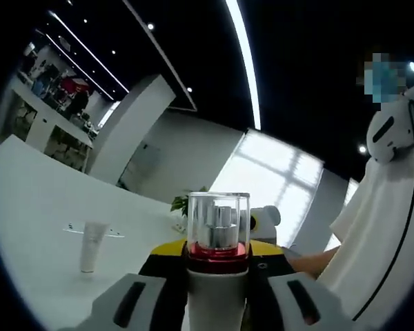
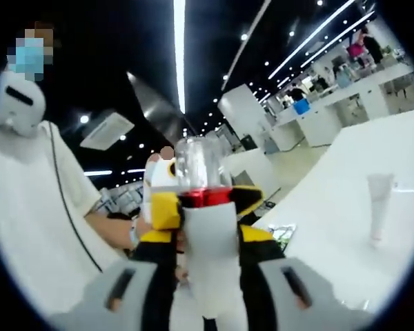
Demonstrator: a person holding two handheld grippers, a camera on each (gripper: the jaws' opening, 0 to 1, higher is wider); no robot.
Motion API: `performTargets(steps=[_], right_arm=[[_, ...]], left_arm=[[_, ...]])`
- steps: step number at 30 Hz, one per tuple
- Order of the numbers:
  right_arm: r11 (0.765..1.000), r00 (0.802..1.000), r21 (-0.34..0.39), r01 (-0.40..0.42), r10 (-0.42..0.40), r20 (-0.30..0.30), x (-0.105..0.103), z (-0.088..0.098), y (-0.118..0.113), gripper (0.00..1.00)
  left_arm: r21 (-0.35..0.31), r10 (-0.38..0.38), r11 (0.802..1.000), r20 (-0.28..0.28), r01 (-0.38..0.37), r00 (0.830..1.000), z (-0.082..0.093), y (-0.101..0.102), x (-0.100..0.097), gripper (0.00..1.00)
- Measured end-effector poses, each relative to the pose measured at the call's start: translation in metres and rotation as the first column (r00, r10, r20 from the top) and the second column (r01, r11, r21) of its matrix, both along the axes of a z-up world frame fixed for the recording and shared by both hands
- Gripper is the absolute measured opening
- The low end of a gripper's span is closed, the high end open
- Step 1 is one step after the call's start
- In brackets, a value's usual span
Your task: Arrange the skincare products in the storage area until every visible bottle or jar stands upright without overlapping.
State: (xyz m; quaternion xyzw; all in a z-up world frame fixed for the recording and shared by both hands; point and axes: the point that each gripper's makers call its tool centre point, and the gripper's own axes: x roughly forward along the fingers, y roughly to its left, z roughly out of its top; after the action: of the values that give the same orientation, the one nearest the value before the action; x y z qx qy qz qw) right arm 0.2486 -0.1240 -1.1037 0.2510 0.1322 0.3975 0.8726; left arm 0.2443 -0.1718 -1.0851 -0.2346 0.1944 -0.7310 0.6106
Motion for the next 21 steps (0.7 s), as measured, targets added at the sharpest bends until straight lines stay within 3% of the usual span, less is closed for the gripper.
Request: performTargets(steps=[9,13,17,21], right_arm=[[0.999,1.0,-0.031,0.026,-0.027,-0.008,-0.003,-0.007,-0.004,0.36],[0.996,0.999,-0.081,0.032,-0.033,-0.017,-0.003,-0.019,-0.004,0.38],[0.988,0.998,-0.151,0.03,-0.037,-0.044,-0.005,-0.038,-0.005,0.43],[0.993,0.997,-0.111,0.038,-0.046,-0.068,-0.01,-0.047,-0.008,0.48]], left_arm=[[0.013,0.006,1.0,0.008,-0.006,1.0,-0.007,0.0,0.001,0.3],[0.029,0.021,0.999,-0.012,-0.021,1.0,-0.022,-0.002,0.003,0.29],[0.071,0.03,0.997,0.013,-0.031,0.999,-0.039,-0.004,0.001,0.29],[0.082,0.038,0.996,0.004,-0.039,0.999,-0.055,-0.007,0.002,0.29]])
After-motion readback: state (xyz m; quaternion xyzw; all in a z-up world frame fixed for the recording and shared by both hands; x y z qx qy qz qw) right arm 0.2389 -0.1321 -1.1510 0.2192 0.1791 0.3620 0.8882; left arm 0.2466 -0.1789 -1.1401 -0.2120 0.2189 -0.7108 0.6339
